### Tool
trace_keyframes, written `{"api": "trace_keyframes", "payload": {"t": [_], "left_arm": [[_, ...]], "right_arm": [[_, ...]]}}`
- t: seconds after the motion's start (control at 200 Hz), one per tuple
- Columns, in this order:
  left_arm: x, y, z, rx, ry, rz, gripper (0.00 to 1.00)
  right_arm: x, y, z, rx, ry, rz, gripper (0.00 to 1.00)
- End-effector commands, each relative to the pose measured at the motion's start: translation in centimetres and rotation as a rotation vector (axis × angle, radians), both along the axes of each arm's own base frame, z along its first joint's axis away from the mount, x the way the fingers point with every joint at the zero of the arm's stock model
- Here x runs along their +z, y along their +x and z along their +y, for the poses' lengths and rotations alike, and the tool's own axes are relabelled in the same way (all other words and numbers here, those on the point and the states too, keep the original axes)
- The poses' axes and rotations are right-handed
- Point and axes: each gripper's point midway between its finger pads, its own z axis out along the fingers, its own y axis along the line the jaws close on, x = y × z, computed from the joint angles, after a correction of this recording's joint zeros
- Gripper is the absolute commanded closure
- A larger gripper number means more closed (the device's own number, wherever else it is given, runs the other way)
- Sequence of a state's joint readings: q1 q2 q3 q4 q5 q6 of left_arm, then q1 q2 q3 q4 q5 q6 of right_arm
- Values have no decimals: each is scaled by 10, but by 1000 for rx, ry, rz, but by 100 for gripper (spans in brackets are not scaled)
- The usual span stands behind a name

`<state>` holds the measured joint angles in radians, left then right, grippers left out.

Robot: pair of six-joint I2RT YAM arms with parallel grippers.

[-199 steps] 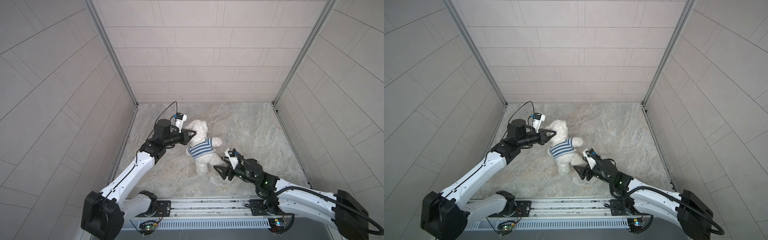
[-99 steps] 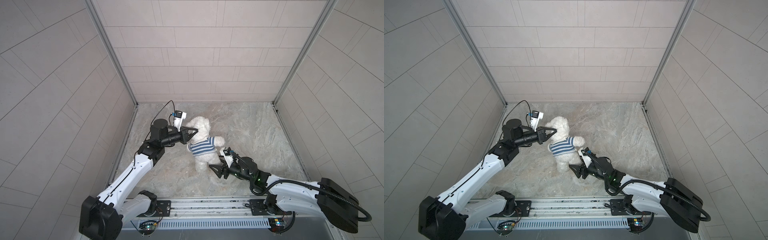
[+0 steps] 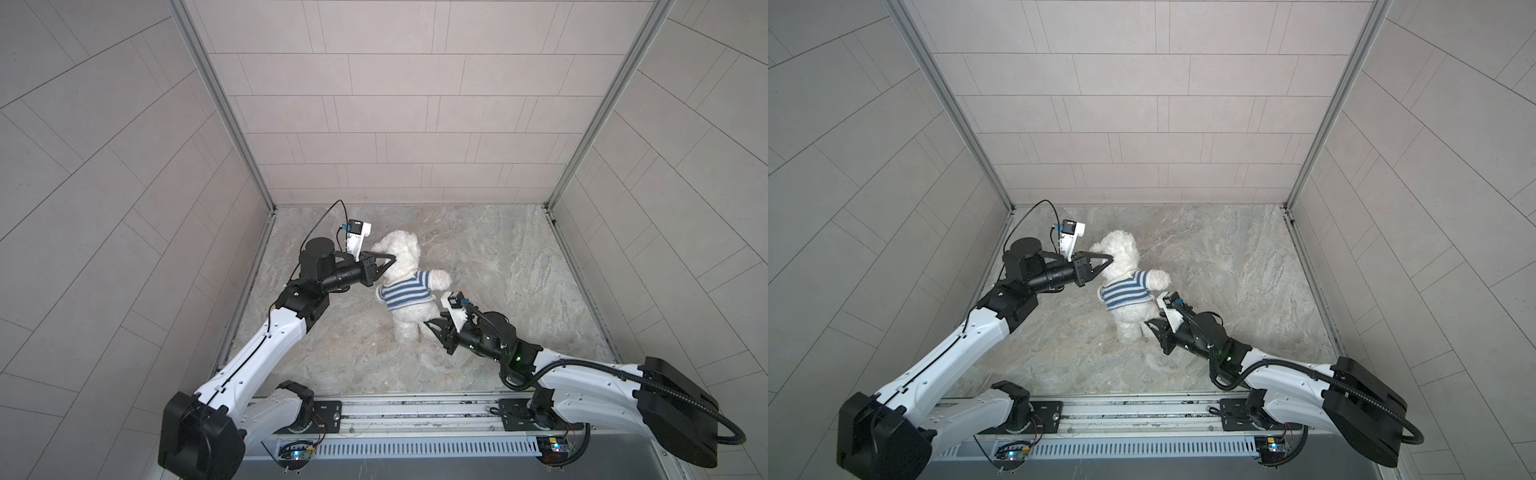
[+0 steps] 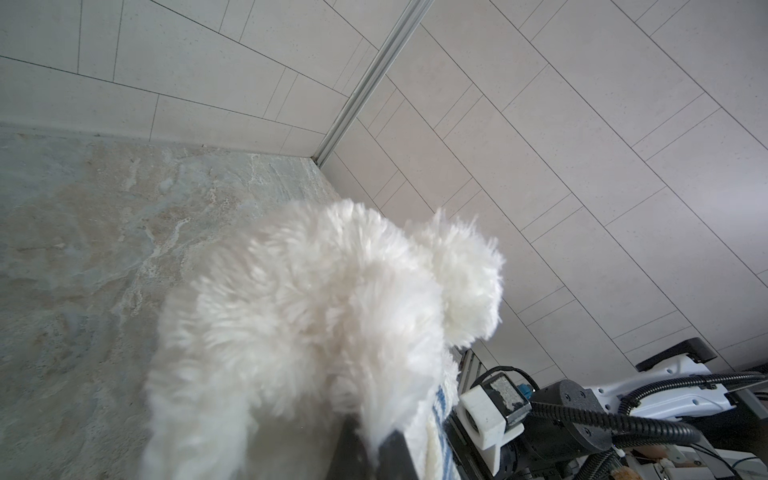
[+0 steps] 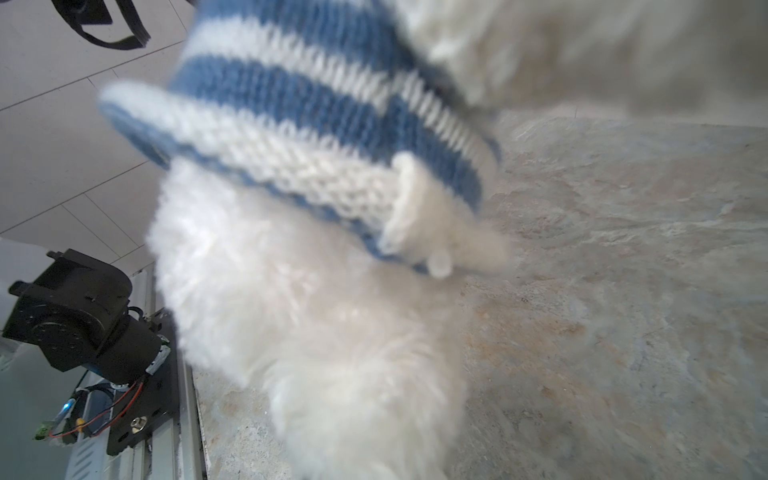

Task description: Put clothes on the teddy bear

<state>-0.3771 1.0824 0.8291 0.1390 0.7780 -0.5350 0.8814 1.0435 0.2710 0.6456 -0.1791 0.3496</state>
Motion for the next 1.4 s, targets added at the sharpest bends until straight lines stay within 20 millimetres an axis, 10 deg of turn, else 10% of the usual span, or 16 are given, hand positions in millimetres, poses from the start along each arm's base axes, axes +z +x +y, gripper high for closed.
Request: {"api": "trace_keyframes", "payload": {"t": [0.0, 0.155, 0.345, 0.801, 1.397], "left_arm": [[10, 0, 1, 7, -22, -46, 100], [-4, 5, 1, 23, -8, -22, 100], [1, 2, 2, 19, -22, -49, 100], [7, -4, 2, 4, -26, -71, 100], [25, -11, -4, -39, -86, -95, 100]], "right_arm": [[14, 8, -8, -59, 5, -36, 91], [14, 8, -16, -86, -17, -40, 94], [19, -3, -11, -24, -24, -34, 68], [65, -4, -30, -86, -10, -120, 48], [43, 15, -11, -96, -38, -82, 44]]}}
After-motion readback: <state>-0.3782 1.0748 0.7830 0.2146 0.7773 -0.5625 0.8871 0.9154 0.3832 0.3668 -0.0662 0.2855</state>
